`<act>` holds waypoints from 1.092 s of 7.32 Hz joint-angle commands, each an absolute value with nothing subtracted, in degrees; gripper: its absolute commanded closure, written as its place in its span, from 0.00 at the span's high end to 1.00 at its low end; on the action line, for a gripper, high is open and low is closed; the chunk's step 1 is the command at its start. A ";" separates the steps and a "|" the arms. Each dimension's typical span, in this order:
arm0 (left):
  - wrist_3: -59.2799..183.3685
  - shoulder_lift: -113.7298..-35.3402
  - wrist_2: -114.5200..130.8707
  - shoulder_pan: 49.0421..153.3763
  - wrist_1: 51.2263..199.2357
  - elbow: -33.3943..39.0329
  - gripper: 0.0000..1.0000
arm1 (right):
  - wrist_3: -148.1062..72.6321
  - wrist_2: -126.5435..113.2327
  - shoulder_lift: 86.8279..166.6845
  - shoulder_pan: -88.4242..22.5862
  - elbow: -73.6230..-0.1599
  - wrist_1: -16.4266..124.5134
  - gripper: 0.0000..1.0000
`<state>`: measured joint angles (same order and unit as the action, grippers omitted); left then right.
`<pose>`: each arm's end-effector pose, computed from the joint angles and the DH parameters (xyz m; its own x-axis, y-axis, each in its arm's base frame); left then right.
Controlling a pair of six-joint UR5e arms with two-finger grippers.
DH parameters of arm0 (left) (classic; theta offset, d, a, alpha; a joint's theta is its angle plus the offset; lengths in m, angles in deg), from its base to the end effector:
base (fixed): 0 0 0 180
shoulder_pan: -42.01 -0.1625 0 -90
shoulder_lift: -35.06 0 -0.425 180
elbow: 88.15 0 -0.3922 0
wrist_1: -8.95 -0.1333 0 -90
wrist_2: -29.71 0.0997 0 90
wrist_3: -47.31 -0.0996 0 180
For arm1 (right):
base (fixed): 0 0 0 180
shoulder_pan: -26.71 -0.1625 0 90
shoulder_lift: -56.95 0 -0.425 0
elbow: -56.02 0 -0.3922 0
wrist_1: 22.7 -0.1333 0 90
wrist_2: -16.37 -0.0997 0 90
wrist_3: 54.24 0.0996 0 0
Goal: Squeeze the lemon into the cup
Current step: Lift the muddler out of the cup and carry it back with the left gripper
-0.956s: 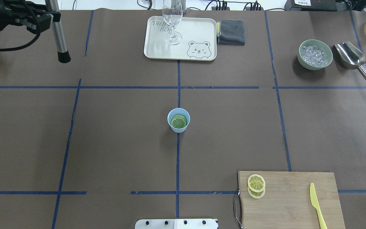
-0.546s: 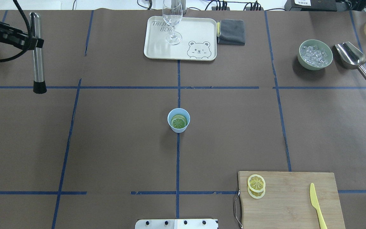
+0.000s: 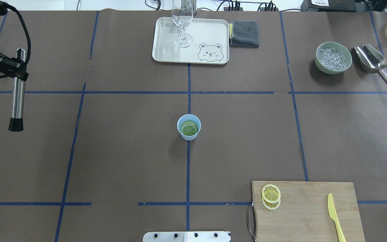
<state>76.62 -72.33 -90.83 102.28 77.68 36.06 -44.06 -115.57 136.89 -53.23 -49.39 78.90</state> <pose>0.1762 -0.4752 0.2844 0.7507 0.1998 -0.6296 -0.0694 0.9717 0.2256 -0.0291 -0.5462 0.4603 0.7233 -0.1142 0.6810 0.0424 0.9917 0.1213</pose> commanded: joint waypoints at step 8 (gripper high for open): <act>72.18 -75.24 -101.23 96.86 72.48 11.02 0.00 | -43.43 -116.00 137.81 -53.18 -48.49 78.90 1.00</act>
